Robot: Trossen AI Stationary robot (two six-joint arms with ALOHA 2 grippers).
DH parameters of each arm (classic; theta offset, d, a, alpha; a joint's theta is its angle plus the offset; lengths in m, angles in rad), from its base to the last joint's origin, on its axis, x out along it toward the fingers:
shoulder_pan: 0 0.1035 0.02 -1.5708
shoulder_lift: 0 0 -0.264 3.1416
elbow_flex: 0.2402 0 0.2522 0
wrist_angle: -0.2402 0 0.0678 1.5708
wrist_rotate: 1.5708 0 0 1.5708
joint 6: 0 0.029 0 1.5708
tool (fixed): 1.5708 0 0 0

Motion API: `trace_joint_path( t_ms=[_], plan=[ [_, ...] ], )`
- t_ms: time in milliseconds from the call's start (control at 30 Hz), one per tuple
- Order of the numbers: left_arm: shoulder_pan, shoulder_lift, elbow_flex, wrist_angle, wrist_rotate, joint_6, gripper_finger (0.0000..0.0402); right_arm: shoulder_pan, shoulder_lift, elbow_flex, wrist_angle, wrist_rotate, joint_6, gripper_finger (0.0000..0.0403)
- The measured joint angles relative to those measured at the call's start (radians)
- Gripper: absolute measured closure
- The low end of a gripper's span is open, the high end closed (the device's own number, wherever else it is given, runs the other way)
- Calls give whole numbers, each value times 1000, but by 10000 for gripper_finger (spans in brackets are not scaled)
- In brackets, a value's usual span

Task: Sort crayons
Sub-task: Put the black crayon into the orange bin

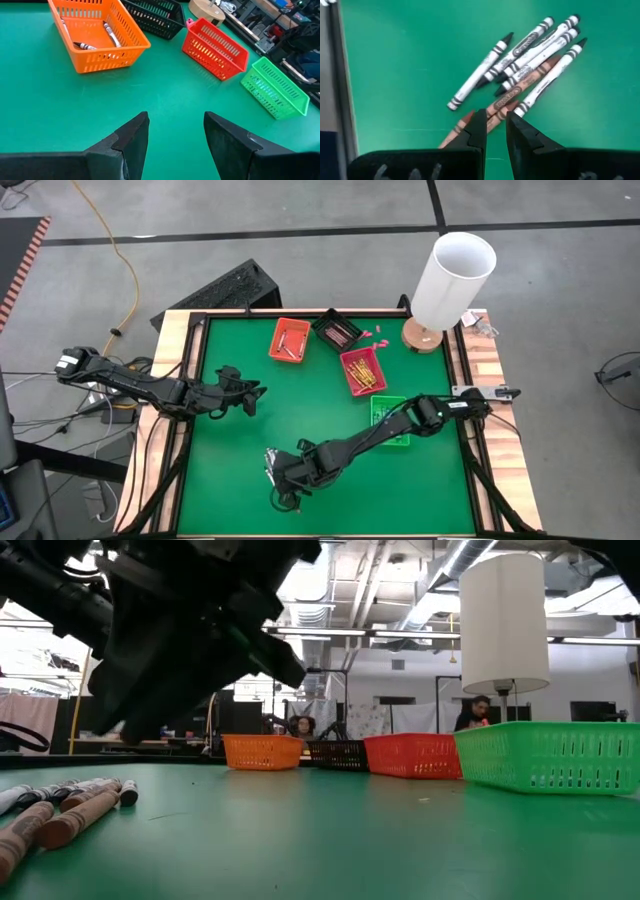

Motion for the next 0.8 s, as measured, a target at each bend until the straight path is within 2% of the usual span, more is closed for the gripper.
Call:
trace_joint_path(
  t_ms=[433,567,800],
  plan=[
    [0,0,0,0,5,0,221,-13,-2,2,-23,-16,16,336],
    [0,0,0,0,34,0,221,-34,7,2,-89,80,-4,336],
    [0,0,0,-19,56,0,221,-50,45,1,-80,27,-9,336]
  ],
)
